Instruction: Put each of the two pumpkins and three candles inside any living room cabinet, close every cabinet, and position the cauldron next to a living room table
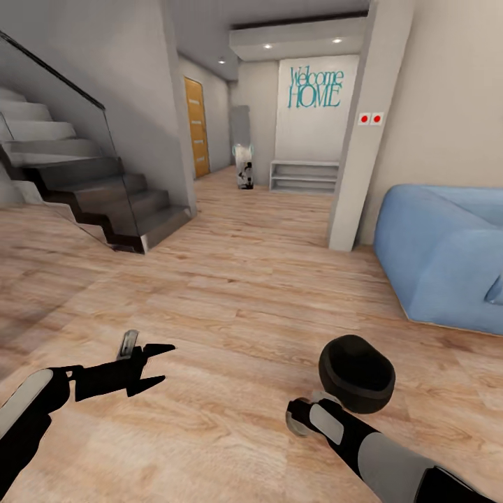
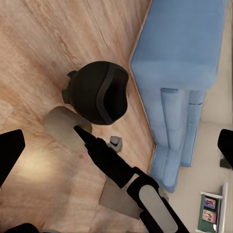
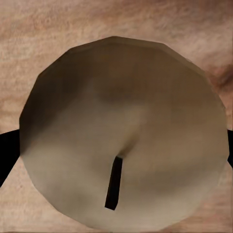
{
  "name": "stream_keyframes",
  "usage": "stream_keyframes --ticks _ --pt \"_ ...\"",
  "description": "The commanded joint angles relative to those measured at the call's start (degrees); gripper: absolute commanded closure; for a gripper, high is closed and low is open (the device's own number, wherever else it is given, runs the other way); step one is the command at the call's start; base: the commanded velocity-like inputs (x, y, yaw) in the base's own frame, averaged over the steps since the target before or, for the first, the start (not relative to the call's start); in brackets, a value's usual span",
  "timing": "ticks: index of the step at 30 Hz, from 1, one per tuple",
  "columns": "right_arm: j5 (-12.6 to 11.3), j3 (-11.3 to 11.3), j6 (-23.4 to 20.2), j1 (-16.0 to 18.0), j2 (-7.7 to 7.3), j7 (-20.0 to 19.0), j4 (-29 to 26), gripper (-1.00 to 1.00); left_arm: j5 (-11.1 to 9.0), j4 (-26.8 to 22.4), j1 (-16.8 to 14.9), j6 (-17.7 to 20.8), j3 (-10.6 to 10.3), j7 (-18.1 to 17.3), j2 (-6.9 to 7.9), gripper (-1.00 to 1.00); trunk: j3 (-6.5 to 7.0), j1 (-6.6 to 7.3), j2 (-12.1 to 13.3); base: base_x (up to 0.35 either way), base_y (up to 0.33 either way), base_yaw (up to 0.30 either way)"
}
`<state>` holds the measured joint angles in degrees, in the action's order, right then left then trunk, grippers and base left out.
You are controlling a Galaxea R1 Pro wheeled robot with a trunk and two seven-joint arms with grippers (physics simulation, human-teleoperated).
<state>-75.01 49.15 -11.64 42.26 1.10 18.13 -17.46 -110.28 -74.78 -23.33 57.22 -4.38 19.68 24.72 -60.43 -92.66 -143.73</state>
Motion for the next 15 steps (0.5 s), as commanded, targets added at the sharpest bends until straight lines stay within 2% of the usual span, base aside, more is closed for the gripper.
stream_keyframes --ticks 1,15 --pt "-0.31 0.33 -0.14 0.05 -0.04 0.42 -0.12 1.0 -0.56 -0.02 -0.05 0.02 -0.09 0.54 0.04 -1.0 0.2 0.03 -0.01 -0.002 0.0 0.282" --pt "-0.31 0.33 -0.14 0.06 -0.05 0.42 -0.12 1.0 -0.59 -0.02 0.03 0.0 -0.05 0.63 0.06 -1.0 3.62 0.4 0.18 0.0 0.0 0.282"
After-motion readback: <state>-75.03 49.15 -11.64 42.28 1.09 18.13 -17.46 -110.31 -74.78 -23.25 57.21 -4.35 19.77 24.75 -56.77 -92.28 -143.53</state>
